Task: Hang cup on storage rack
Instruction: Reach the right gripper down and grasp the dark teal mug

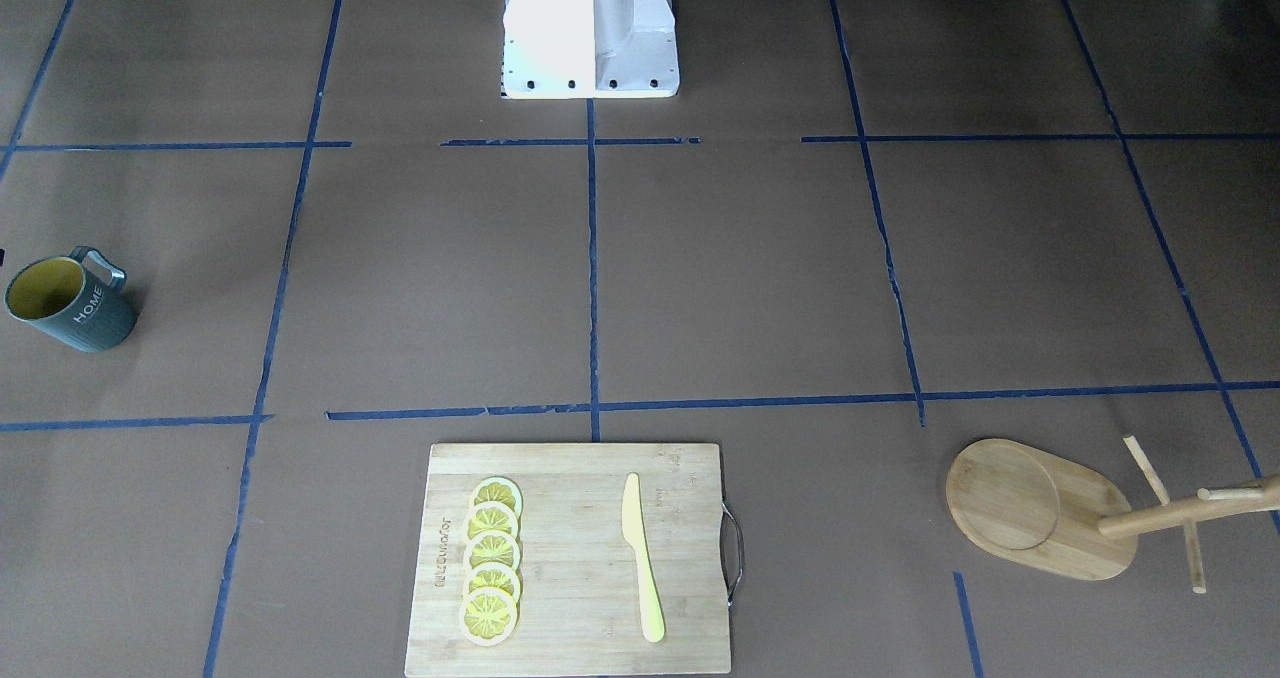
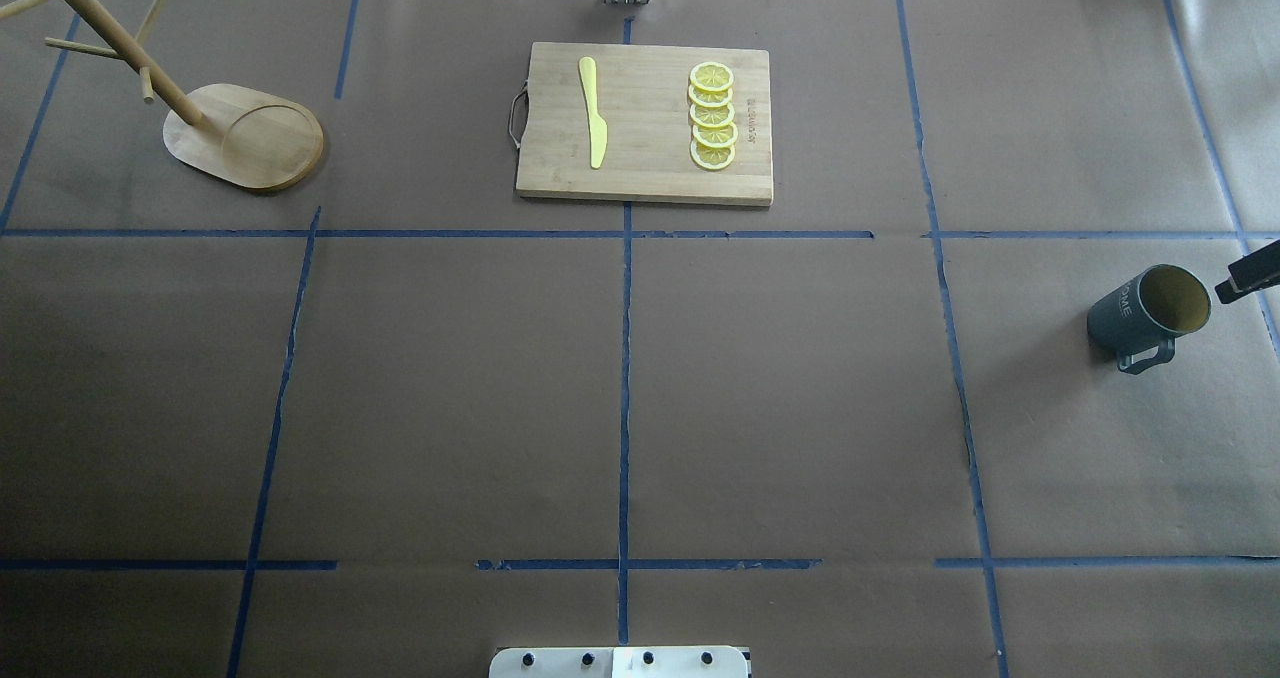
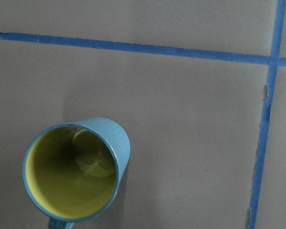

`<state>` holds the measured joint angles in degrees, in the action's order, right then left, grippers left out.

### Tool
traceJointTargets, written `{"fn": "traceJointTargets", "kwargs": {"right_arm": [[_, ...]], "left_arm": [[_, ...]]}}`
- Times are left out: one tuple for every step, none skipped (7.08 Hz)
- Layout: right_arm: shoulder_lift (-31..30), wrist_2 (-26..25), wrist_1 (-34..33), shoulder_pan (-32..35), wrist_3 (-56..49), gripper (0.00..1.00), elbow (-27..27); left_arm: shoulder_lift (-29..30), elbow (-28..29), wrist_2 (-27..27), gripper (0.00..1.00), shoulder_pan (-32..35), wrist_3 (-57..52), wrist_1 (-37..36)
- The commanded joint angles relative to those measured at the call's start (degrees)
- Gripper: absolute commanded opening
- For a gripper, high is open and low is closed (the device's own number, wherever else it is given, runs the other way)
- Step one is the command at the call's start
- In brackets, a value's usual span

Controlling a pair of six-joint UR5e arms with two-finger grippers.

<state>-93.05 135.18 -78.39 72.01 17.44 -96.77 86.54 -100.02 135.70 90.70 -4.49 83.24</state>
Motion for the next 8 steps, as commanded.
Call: {"fn": "traceJointTargets", "kwargs": {"right_arm": [[3.7,0.0,0.1,-1.5,0.2,0.98,4.1],[3.8,0.1,0.1,-1.9,0.2,0.98,4.4],[3.8,-0.1,0.1,-2.9,0.1,0.98,4.9],[3.8,-0.1,0.2,-3.5,0.1,0.98,5.4],[3.8,-0.2,0.7,-3.7,0.1,0.79,5.9],[3.8,-0.2,1.0,-4.1,0.1,0.38,6.3],[3.8,-0.1,1.0,-4.2,-0.1,0.01,6.3],[4.4,0.1,1.0,-5.4,0.1,0.00,6.2]], "left_arm": [[-0.1,0.0,0.0,1.00,0.0,0.0,0.0],[0.0,0.0,0.0,1.00,0.0,0.0,0.0],[0.0,0.0,0.0,1.00,0.0,0.0,0.0],[0.0,0.0,0.0,1.00,0.0,0.0,0.1],[-0.1,0.0,0.0,1.00,0.0,0.0,0.0],[0.0,0.0,0.0,1.00,0.0,0.0,0.0],[0.0,0.0,0.0,1.00,0.0,0.0,0.0],[0.0,0.0,0.0,1.00,0.0,0.0,0.0]]}}
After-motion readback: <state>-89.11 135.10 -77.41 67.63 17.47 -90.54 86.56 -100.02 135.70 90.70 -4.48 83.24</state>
